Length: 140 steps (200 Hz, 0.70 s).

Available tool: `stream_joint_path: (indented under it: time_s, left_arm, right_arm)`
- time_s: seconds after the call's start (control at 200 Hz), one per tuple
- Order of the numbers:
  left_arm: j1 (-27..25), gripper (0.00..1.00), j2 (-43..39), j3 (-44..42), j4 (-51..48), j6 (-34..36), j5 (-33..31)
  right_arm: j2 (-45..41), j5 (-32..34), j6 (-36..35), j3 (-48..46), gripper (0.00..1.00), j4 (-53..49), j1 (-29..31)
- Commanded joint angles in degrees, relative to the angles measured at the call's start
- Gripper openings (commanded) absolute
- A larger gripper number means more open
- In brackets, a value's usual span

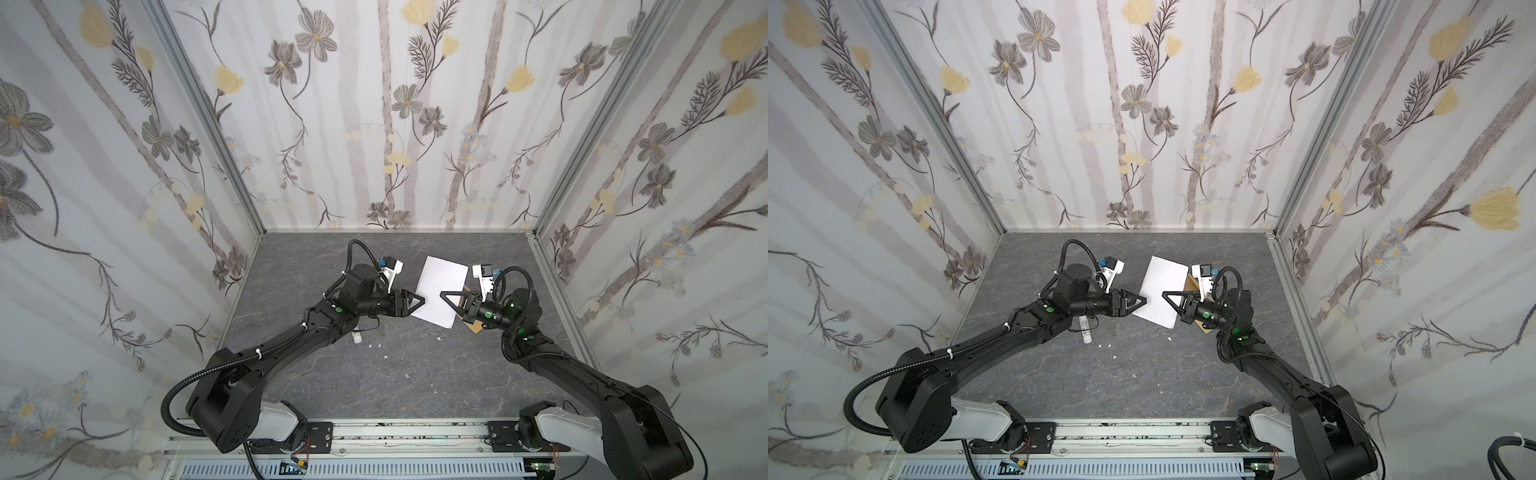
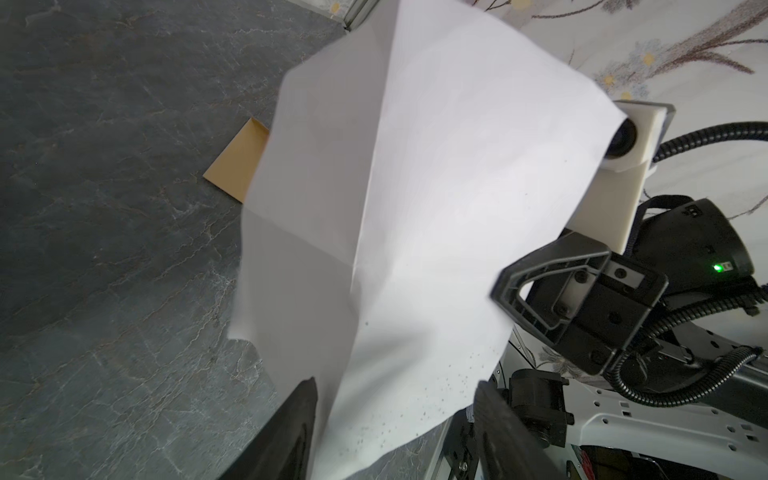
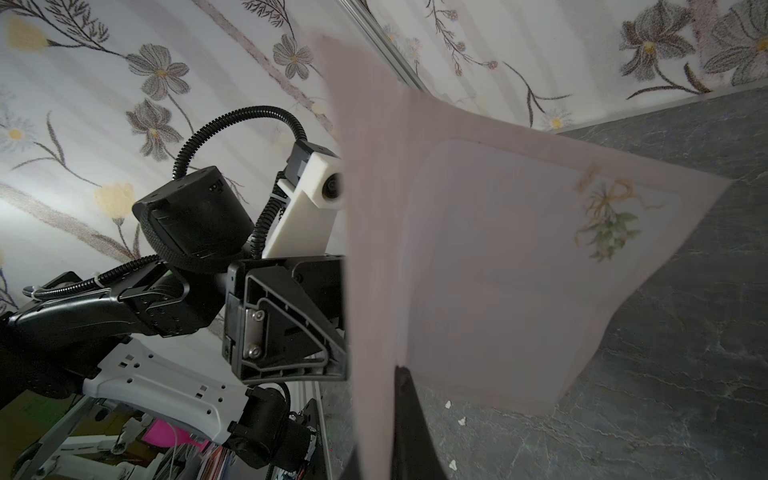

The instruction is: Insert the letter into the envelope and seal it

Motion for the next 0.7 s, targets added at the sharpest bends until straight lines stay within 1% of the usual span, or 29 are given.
stream_joint_path:
  time_s: [0.0,0.045,0.14,0.24,0.33,0.465,0.545,0.695]
  left_arm:
    - [0.39,0.71,0.74,-3.44,8.54,-4.71,1.53]
    - [0.62,0.72,1.58,-4.98,10.64,-5.94,1.87]
    - [0.65,0.72,3.89,-5.98,11.84,-6.56,2.34]
    - [0.70,0.72,4.84,-6.94,14.00,-7.08,1.92]
    - [1.20,0.72,5.90,-7.55,15.40,-7.17,2.08]
    - [1.64,0.73,8.35,-10.01,21.70,-10.07,5.40]
    - [2.26,0.74,9.43,-12.21,26.60,-12.42,6.95]
    - [2.54,0.74,11.54,-14.40,30.93,-14.26,8.70]
  right_arm:
    - [-1.12,1.04,-0.95,-1.56,0.00,-3.36,0.37]
    - [-1.61,1.66,-1.41,-2.29,0.00,-4.79,0.49]
    - [-2.31,3.16,-3.08,-2.84,0.00,-9.78,0.91]
    - [-3.11,2.82,-4.00,-3.49,0.00,-12.25,1.37]
    - [-4.03,2.88,-3.74,-4.11,0.00,-12.51,1.83]
    - [-4.24,2.95,-3.30,-4.33,0.00,-12.98,2.74]
    - [-3.64,3.20,-3.17,-4.67,0.00,-12.67,3.51]
    - [-0.58,3.57,-1.76,-5.61,0.00,-8.97,5.04]
